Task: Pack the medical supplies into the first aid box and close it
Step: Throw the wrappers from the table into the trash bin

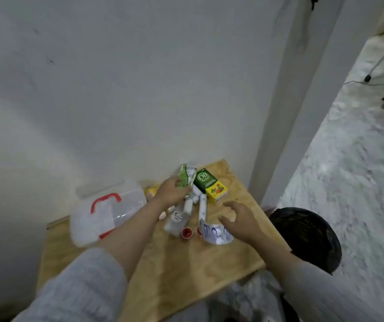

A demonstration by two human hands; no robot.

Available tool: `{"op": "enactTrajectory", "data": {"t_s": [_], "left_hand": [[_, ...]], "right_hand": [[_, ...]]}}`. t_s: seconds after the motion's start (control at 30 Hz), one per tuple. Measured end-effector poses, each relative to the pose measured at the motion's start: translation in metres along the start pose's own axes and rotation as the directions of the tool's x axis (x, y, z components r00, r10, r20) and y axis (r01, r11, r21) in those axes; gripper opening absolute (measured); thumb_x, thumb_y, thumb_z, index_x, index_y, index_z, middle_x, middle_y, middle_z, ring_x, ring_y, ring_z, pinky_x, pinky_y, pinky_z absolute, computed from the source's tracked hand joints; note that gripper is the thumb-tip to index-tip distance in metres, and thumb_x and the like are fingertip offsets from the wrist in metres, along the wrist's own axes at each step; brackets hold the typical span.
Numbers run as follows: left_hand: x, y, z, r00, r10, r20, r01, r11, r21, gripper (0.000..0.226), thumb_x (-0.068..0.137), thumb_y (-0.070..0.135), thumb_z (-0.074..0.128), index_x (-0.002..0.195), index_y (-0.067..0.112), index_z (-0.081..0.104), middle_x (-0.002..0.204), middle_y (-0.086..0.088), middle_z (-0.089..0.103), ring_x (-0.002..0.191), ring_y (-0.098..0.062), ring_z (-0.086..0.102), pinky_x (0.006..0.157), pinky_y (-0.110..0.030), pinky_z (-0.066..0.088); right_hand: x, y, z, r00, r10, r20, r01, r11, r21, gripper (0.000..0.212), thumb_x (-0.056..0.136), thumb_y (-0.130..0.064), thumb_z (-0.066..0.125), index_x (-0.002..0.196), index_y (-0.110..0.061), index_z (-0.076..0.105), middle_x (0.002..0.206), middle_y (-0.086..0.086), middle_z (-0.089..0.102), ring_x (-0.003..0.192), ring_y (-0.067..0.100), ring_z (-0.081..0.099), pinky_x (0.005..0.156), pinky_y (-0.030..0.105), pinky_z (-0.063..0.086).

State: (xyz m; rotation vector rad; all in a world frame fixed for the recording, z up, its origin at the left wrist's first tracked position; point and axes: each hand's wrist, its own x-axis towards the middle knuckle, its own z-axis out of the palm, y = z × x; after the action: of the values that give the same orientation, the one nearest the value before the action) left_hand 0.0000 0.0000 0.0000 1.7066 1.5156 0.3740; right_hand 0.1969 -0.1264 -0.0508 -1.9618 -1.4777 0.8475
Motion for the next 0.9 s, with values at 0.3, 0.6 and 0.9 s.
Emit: {"op": "enactTrajectory", "data": {"t_s": [0.3, 0.6, 0.9], "left_hand": [[0.056, -0.021, 0.007, 0.999, 0.027, -0.030, -0.021, 0.982, 0.190, 0.044, 0.088, 0.033, 0.060, 0.129, 0.017, 0.057, 0.139, -0.016, 0.050, 0.133, -0.030, 0.041, 0.109, -0.042, 0.031], [0.081, -0.025, 0.015, 1.000, 0.005, -0.020, -0.002, 0.987, 0.159, 0.051, 0.077, 0.013, 0.070, 0.127, 0.019, 0.060, 0.133, -0.012, 0.057, 0.120, -0.029, 0.054, 0.093, -0.028, 0.041], [0.071, -0.011, 0.004, 0.991, 0.061, -0.120, -0.044, 0.990, 0.137, 0.047, 0.072, 0.004, 0.070, 0.118, 0.011, 0.066, 0.122, -0.016, 0.058, 0.102, -0.031, 0.060, 0.086, -0.037, 0.049]], "right_hand": [[0.015, 0.025, 0.025, 0.925, -0.193, 0.328, 0.301, 0.898, -0.321, 0.046, 0.075, -0.036, 0.064, 0.120, -0.028, 0.057, 0.127, -0.004, 0.057, 0.115, 0.024, 0.050, 0.093, 0.037, 0.039], [0.011, 0.038, 0.026, 0.975, -0.049, 0.218, 0.135, 0.907, -0.398, 0.041, 0.072, -0.043, 0.070, 0.113, -0.042, 0.062, 0.117, -0.006, 0.051, 0.099, 0.019, 0.057, 0.079, 0.032, 0.035], [0.001, 0.042, 0.009, 0.961, 0.091, 0.263, -0.047, 0.985, -0.167, 0.054, 0.076, -0.026, 0.072, 0.126, -0.035, 0.055, 0.101, 0.003, 0.047, 0.098, 0.023, 0.056, 0.072, 0.025, 0.038]]}}
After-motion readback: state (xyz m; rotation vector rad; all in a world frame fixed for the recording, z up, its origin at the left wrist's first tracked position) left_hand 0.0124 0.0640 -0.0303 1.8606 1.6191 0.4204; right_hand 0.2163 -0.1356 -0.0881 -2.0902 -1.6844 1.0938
